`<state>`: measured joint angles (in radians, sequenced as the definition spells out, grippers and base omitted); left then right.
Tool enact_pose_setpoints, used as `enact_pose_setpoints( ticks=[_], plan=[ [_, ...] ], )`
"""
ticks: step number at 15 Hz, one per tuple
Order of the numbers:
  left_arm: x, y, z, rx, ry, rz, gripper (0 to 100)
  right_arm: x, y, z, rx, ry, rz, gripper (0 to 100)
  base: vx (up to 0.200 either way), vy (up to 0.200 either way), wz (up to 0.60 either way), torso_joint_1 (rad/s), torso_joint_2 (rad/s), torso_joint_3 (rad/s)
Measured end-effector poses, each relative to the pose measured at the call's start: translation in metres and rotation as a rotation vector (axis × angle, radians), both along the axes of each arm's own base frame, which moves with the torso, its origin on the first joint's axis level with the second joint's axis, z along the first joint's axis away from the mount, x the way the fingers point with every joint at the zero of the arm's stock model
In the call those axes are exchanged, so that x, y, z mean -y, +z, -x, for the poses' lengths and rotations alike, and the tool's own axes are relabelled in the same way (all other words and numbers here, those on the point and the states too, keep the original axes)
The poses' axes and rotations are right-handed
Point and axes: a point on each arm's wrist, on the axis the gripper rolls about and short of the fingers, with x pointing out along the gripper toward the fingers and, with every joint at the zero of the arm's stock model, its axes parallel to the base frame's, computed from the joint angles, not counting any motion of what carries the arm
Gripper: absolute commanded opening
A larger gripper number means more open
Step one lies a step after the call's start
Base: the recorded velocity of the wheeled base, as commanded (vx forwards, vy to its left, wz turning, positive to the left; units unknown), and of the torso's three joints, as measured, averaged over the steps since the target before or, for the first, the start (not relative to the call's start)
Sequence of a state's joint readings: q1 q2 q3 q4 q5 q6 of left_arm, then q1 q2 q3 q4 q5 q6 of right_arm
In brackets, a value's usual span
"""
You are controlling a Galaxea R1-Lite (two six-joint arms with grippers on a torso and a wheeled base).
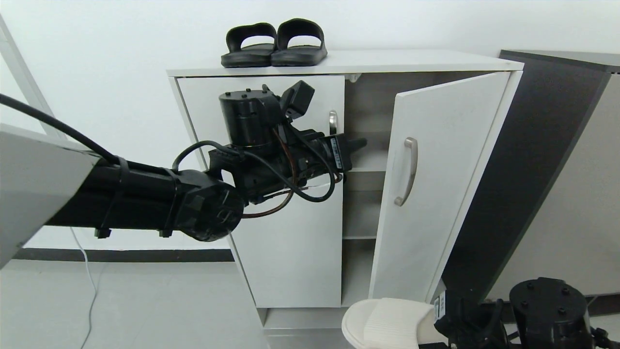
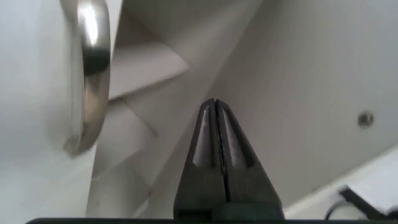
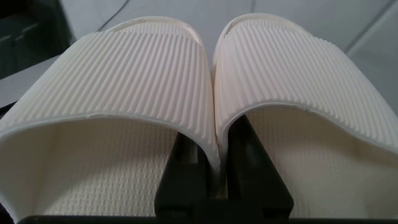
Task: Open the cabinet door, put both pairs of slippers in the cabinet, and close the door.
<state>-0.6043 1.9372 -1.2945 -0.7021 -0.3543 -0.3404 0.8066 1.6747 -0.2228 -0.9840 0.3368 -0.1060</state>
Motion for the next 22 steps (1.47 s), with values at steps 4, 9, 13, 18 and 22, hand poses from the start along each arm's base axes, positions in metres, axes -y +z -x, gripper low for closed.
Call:
enact_pose_setpoints(
  ticks=[4,9,13,18,22],
  plan=[
    [0.010,-0.010,-0.003,-0.018,-0.013,-0.006,0,0.000,-0.003,0.005,-0.011,0.021,0.010,0,-0.200,0.000,0.00,0.007,0.00,0.001],
    [0.041,-0.012,0.014,0.003,-0.091,0.004,0,0.000,-0.005,0.008,-0.020,0.031,0.020,0,-0.040,0.000,0.00,-0.001,0.00,0.001],
    [0.062,-0.009,0.033,0.056,-0.121,0.053,0,0.000,-0.006,0.008,-0.021,0.032,0.019,0,0.000,0.000,0.00,0.000,0.00,0.000],
    [0.067,-0.020,0.034,0.045,-0.132,0.044,0,-0.001,-0.006,0.009,-0.021,0.038,0.021,0,0.000,0.000,0.00,0.000,0.00,0.000],
    [0.088,-0.027,0.013,0.101,-0.119,0.061,0,-0.001,-0.005,0.008,-0.017,0.026,0.021,0,0.000,0.000,0.00,0.000,0.00,0.000]
  ],
)
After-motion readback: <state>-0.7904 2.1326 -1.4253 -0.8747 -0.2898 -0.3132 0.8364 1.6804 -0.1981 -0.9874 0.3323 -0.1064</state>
